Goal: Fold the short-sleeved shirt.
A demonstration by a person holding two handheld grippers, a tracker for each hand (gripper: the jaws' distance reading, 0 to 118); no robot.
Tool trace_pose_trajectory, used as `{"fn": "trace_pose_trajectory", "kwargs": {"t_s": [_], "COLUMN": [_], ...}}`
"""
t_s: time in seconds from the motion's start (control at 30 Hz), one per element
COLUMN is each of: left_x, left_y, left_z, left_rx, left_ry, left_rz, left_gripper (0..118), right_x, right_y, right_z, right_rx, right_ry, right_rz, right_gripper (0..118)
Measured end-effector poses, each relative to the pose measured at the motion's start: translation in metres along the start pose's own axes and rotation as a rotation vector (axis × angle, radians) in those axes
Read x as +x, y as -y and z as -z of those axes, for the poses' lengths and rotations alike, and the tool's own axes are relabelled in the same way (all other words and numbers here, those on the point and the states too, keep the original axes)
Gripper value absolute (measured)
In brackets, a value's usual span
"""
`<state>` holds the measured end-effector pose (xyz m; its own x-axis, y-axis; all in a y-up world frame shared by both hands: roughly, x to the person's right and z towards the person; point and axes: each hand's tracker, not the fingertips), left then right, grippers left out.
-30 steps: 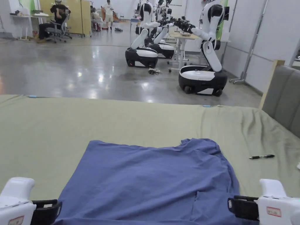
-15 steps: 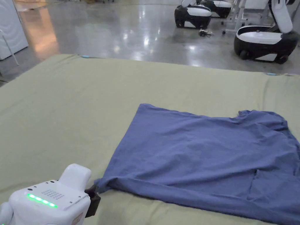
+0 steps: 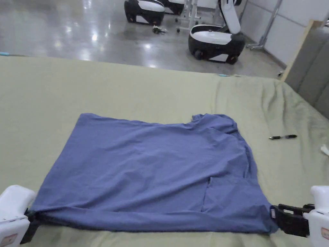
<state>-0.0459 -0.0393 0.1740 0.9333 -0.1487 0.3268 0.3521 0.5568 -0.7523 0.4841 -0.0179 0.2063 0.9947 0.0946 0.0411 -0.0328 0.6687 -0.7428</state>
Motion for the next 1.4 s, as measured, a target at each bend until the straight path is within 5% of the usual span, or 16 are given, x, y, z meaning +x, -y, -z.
{"fn": "trace_pose_trajectory", "kwargs": {"t_s": [0.17,0.2,0.27,0.37,0.43,0.57,0.67,0.87,1.03,1.07,1.1,1.13,1.17,1.2,1.4], "left_x": [-0.038,-0.039,-0.036,-0.042,-0.042,-0.057,-0.062,-0.065,-0.057,-0.059,-0.062,-0.065,-0.064,-0.061,-0.066], "left_y": [-0.006,-0.007,-0.01,-0.011,-0.018,-0.054,-0.095,-0.166,-0.172,-0.169,-0.167,-0.163,-0.158,-0.148,-0.092], "left_z": [0.035,0.037,0.037,0.031,0.014,-0.005,0.004,0.087,0.144,0.145,0.139,0.131,0.119,0.102,0.032], "left_rx": [0.004,0.002,0.0,0.018,0.059,0.147,0.168,0.034,-0.119,-0.114,-0.081,-0.058,-0.027,0.028,0.17], "left_ry": [0.004,0.005,0.002,0.0,-0.02,-0.016,-0.049,-0.037,-0.047,-0.018,0.001,0.01,-0.002,0.02,-0.002], "left_rz": [0.008,0.008,0.007,-0.009,-0.004,-0.075,-0.06,-0.069,-0.104,-0.15,-0.187,-0.203,-0.199,-0.18,-0.209], "left_gripper": [6,6,6,5,5,5,5,5,5,6,14,48,72,81,81], "right_x": [0.028,0.026,0.029,0.024,0.023,0.03,0.029,0.028,0.039,0.041,0.044,0.035,0.036,0.038,0.011], "right_y": [0.003,-0.001,-0.001,-0.005,-0.009,-0.056,-0.088,-0.13,-0.12,-0.118,-0.117,-0.114,-0.112,-0.109,-0.074], "right_z": [0.076,0.074,0.091,0.089,0.076,0.005,0.006,0.104,0.168,0.169,0.164,0.153,0.146,0.133,0.049], "right_rx": [-0.128,-0.145,-0.166,-0.217,-0.165,0.022,0.126,-0.023,-0.094,-0.061,-0.012,0.023,0.028,0.034,0.126], "right_ry": [-0.08,-0.091,-0.14,-0.143,-0.116,-0.142,-0.096,-0.025,-0.033,-0.047,-0.059,-0.051,-0.069,-0.092,-0.14], "right_rz": [0.005,0.004,0.023,0.002,-0.048,0.074,0.09,0.107,0.205,0.214,0.198,0.172,0.164,0.144,0.071], "right_gripper": [110,101,4,2,2,2,2,2,3,13,42,101,118,116,111]}}
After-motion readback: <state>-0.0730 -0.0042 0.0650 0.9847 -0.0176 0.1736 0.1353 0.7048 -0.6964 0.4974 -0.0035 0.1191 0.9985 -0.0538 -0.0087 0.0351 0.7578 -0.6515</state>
